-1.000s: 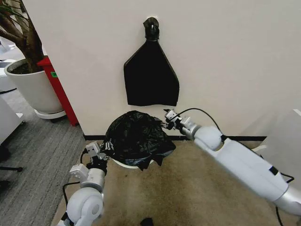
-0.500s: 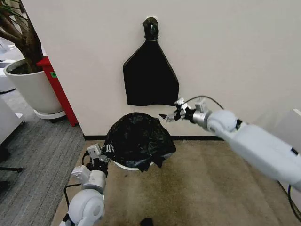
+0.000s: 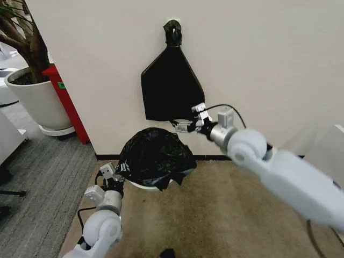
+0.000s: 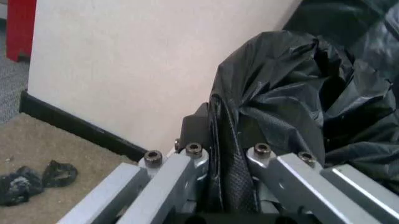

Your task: Place the garbage bag over the trash bin.

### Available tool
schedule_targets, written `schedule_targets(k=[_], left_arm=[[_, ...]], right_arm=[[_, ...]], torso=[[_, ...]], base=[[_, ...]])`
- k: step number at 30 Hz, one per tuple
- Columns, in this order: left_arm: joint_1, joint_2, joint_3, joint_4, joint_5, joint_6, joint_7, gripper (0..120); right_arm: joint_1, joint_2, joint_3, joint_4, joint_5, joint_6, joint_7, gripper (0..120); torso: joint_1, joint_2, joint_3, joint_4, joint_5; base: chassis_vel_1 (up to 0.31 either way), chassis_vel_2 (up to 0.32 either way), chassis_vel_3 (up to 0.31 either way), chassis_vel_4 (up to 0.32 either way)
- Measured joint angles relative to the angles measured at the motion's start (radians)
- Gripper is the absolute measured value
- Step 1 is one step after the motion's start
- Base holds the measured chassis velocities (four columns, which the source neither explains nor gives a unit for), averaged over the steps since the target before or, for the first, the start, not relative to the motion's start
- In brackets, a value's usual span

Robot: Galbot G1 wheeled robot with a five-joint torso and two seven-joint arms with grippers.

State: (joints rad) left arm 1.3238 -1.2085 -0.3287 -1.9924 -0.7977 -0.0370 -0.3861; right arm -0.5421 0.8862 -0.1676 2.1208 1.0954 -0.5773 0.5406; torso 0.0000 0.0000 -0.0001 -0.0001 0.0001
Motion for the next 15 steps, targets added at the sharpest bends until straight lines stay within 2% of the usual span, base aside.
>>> schedule_targets(k=[2, 6, 15], left_arm=[[-0.018, -0.020, -0.001, 0.013, -0.006, -0.004, 0.000, 5], [-0.048, -0.035, 0.009, 0.042, -0.013, -0.023, 0.000, 5], [-0.077, -0.034, 0.015, 0.067, -0.020, -0.031, -0.002, 5]], right_arm=[[-0.081, 0.036, 0.040, 0.059, 0.003, -0.054, 0.087, 100], [-0.182, 0.071, 0.070, 0.083, 0.038, -0.108, 0.177, 100], [-0.291, 0.097, 0.102, 0.069, 0.093, -0.122, 0.207, 100]], torso=[[0.000, 0.000, 0.000, 0.0000, -0.0003], [0.000, 0.000, 0.000, 0.0002, -0.0002], [0.000, 0.000, 0.000, 0.0001, -0.0002]], base=[[0.000, 0.000, 0.000, 0.000], [0.000, 0.000, 0.000, 0.000], [0.000, 0.000, 0.000, 0.000]])
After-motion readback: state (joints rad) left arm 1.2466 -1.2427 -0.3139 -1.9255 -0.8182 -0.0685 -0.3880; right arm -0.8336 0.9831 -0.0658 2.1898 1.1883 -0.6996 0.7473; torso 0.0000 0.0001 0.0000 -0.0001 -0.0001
